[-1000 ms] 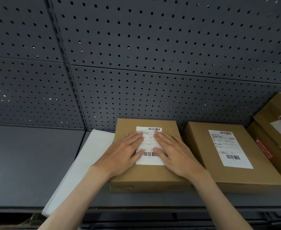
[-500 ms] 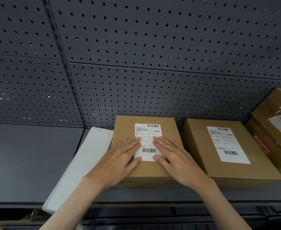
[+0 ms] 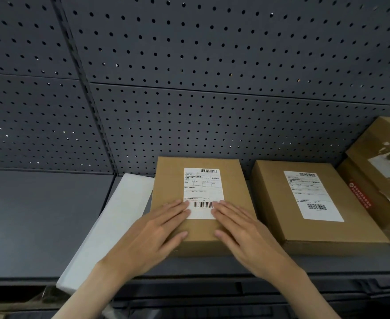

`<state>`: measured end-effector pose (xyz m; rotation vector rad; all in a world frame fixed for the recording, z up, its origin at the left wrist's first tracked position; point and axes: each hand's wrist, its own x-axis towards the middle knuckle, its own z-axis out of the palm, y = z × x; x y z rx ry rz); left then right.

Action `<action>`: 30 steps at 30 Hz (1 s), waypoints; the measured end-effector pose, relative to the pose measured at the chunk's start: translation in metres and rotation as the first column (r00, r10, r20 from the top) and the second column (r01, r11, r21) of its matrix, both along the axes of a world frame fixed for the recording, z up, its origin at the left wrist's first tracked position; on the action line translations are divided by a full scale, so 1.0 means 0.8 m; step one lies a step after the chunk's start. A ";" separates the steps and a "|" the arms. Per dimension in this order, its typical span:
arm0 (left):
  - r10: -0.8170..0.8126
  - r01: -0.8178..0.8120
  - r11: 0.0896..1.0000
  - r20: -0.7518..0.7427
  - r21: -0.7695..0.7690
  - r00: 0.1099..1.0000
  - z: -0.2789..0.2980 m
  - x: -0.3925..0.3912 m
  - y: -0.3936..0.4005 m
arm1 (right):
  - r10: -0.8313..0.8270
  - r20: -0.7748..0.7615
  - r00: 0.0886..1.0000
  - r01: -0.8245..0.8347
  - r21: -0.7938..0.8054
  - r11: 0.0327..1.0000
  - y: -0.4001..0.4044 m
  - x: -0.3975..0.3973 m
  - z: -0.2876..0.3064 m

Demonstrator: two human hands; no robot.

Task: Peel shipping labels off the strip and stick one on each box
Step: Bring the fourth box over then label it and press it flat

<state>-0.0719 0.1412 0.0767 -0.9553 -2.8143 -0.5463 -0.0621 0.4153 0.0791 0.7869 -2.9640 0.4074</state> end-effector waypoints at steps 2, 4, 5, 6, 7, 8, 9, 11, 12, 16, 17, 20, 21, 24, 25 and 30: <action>0.024 -0.023 1.000 -0.040 0.012 0.999 0.001 0.002 -0.012 | -0.031 -0.046 0.998 0.032 0.011 0.999 0.011 0.004 0.002; -0.007 0.006 1.000 -0.073 -0.014 0.997 0.000 0.008 -0.011 | -0.011 -0.097 0.995 0.015 0.033 0.999 0.011 0.009 0.003; -0.042 0.039 0.998 -0.079 -0.039 0.996 -0.001 0.012 -0.006 | 0.019 -0.111 0.994 -0.013 0.049 0.999 0.008 0.011 0.002; -0.078 0.072 0.995 -0.087 -0.069 0.993 -0.004 0.016 0.000 | 0.058 -0.121 0.991 -0.050 0.071 0.996 0.004 0.013 -0.001; -0.109 0.099 0.990 -0.098 -0.099 0.989 -0.007 0.018 0.004 | 0.099 -0.133 0.986 -0.086 0.101 0.991 0.000 0.014 -0.004; -0.128 0.115 0.986 -0.114 -0.121 0.985 -0.010 0.019 0.005 | 0.133 -0.145 0.980 -0.114 0.132 0.985 -0.002 0.014 -0.008; -0.141 0.125 0.984 -0.129 -0.125 0.982 -0.012 0.019 0.004 | 0.158 -0.163 0.974 -0.132 0.161 0.978 0.000 0.014 -0.012; -0.152 0.138 0.985 -0.149 -0.105 0.977 -0.014 0.017 -0.008 | 0.184 -0.214 0.959 -0.143 0.193 0.971 0.010 0.013 -0.019; -0.153 0.139 0.986 -0.159 -0.097 0.975 -0.016 0.017 -0.015 | 0.187 -0.238 0.953 -0.141 0.198 0.970 0.017 0.012 -0.021; -0.146 0.132 0.988 -0.211 -0.078 0.967 -0.024 0.018 -0.037 | 0.188 -0.319 0.929 -0.119 0.224 0.967 0.043 0.013 -0.030; -0.143 0.130 0.989 -0.223 -0.071 0.964 -0.026 0.018 -0.040 | 0.190 -0.333 0.923 -0.118 0.226 0.967 0.046 0.014 -0.031; -0.141 0.130 0.990 -0.238 -0.060 0.961 -0.026 0.018 -0.044 | 0.207 -0.330 0.921 -0.131 0.240 0.962 0.050 0.014 -0.031; -0.128 0.122 0.992 -0.233 -0.038 0.964 -0.024 0.019 -0.043 | 0.193 -0.324 0.926 -0.125 0.219 0.968 0.048 0.015 -0.030; 0.022 0.004 0.977 -0.119 0.214 0.993 -0.016 0.030 -0.031 | -0.053 -0.139 0.989 0.020 -0.226 0.974 0.033 0.027 -0.018; 0.104 -0.090 0.926 -0.018 0.367 0.994 -0.013 0.034 -0.023 | -0.155 0.002 0.988 0.140 -0.439 0.887 0.025 0.031 -0.013; 0.110 -0.658 0.189 0.651 0.729 0.752 -0.027 0.043 0.027 | -0.283 0.544 0.790 0.604 -0.770 0.205 -0.009 0.034 -0.015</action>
